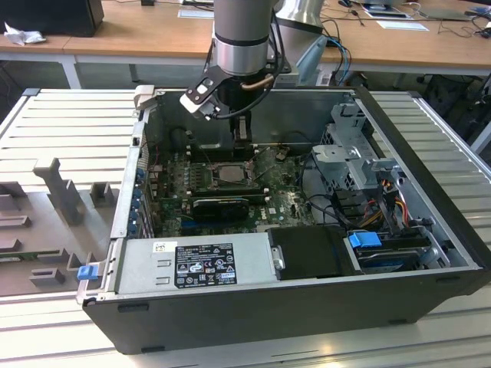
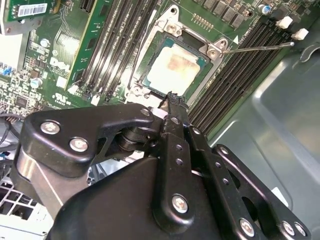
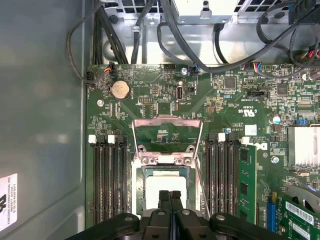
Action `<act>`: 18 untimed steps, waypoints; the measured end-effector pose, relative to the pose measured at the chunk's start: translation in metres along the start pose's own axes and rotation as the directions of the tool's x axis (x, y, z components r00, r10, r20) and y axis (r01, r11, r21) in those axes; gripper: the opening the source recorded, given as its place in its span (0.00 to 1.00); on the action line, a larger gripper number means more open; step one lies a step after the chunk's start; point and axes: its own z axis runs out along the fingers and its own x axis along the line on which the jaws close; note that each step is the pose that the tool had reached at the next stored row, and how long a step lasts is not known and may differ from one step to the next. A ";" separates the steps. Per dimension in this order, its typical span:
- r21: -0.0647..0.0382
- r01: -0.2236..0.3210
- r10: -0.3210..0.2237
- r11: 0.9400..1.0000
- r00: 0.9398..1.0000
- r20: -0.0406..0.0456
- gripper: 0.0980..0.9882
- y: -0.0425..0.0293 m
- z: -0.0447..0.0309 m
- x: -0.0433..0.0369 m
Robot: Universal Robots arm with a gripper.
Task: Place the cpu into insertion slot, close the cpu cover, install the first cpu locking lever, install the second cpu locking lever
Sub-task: 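Close the cpu cover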
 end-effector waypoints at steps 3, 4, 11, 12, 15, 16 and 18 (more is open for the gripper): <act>0.000 0.000 0.000 1.000 1.000 0.001 0.01 0.0003 -0.0077 0.0004; 0.000 0.000 0.000 1.000 1.000 0.002 0.01 0.0005 -0.0123 0.0007; 0.001 0.000 0.000 1.000 1.000 0.003 0.01 0.0153 -0.0135 0.0018; 0.001 0.000 0.000 1.000 1.000 0.003 0.01 0.0191 -0.0134 0.0020; 0.002 0.000 0.000 1.000 1.000 0.003 0.01 0.0270 -0.0129 0.0022; 0.002 0.000 0.000 1.000 1.000 0.003 0.01 0.0284 -0.0128 0.0022; 0.003 0.000 0.000 1.000 1.000 0.003 0.01 0.0350 -0.0125 0.0023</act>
